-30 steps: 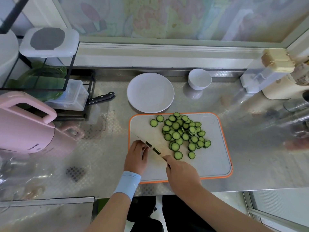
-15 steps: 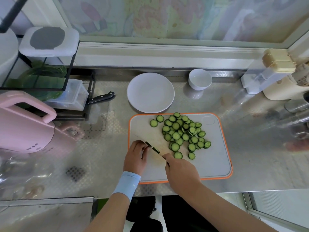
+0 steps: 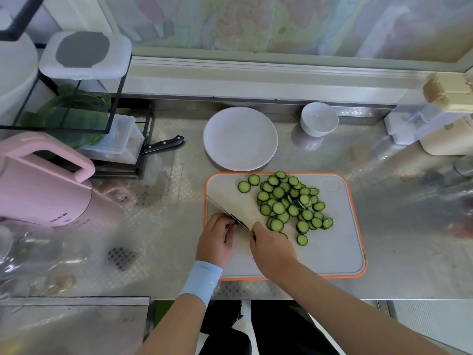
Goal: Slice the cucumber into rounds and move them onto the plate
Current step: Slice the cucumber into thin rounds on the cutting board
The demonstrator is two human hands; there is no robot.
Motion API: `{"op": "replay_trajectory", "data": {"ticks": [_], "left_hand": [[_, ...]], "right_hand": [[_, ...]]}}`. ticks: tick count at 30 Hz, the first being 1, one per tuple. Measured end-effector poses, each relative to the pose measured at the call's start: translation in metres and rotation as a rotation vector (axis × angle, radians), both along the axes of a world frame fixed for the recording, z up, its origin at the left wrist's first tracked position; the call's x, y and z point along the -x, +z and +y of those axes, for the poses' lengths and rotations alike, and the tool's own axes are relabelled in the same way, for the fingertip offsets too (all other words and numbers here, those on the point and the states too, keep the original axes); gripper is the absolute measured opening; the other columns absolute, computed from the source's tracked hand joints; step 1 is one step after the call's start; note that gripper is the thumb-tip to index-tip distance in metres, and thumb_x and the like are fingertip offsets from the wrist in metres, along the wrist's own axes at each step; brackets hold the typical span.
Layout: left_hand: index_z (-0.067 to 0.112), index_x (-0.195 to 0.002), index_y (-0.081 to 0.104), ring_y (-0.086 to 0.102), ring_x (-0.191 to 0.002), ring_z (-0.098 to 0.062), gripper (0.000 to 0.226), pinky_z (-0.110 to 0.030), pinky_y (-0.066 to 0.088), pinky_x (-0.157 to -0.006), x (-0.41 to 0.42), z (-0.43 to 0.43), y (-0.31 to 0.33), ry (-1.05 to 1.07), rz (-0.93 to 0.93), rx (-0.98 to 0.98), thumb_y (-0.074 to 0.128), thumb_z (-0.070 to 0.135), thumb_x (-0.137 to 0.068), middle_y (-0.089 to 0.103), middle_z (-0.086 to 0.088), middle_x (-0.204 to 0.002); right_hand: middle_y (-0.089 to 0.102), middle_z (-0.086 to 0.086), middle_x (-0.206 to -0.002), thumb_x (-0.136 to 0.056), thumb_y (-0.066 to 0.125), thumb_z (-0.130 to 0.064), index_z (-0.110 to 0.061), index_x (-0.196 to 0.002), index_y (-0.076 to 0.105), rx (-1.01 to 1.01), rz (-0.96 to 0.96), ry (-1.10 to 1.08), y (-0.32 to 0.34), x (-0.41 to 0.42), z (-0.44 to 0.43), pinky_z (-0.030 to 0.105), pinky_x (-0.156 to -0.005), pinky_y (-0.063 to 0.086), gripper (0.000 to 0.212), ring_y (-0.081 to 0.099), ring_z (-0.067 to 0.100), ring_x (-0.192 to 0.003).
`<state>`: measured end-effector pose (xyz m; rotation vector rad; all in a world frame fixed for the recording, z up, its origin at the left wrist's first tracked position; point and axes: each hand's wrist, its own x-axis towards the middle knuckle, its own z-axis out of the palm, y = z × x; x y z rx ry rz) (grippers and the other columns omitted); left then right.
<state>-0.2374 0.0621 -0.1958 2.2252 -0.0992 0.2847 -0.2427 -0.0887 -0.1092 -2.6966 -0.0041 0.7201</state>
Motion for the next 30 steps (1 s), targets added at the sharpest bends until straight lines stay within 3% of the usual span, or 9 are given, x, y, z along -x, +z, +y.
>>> {"op": "replay_trajectory", "data": {"ticks": [8,15,18,30], "left_hand": [[0.012,-0.092,0.066,0.061,-0.084,-0.011,0.011,-0.02,0.05,-0.066,0.001,0.0,0.004,-0.004,-0.012,-0.023,0.058,0.02,-0.09,0.059,0.005,-0.1],[0.011,-0.091,0.065,0.061,-0.08,-0.012,0.006,-0.017,0.049,-0.067,0.0,0.0,0.004,0.001,-0.017,-0.028,0.062,0.015,-0.088,0.06,0.003,-0.097],[0.011,-0.089,0.066,0.062,-0.08,-0.011,0.004,-0.018,0.05,-0.067,0.0,-0.001,0.005,-0.002,-0.01,-0.032,0.065,0.013,-0.086,0.06,0.002,-0.096],[0.01,-0.088,0.066,0.06,-0.079,-0.006,0.012,-0.014,0.047,-0.068,0.0,-0.001,0.007,0.011,0.016,-0.041,0.072,0.002,-0.082,0.062,0.0,-0.095]], "right_hand": [[0.049,-0.002,-0.065,-0.1,0.041,-0.029,-0.019,-0.092,0.041,-0.048,-0.009,-0.061,0.003,0.004,-0.002,0.032,-0.049,0.034,0.013,0.048,0.023,-0.06],[0.053,0.001,-0.069,-0.101,0.039,-0.029,-0.02,-0.093,0.041,-0.08,-0.02,-0.103,0.015,0.019,-0.007,0.034,-0.053,0.039,0.012,0.053,0.025,-0.066],[0.051,0.0,-0.067,-0.101,0.039,-0.03,-0.02,-0.094,0.04,-0.069,-0.032,-0.09,0.018,0.024,-0.008,0.033,-0.047,0.032,0.012,0.05,0.024,-0.062],[0.052,0.003,-0.067,-0.1,0.039,-0.027,-0.018,-0.092,0.04,-0.033,-0.009,-0.092,0.021,0.025,-0.011,0.032,-0.047,0.033,0.012,0.052,0.025,-0.062]]}}
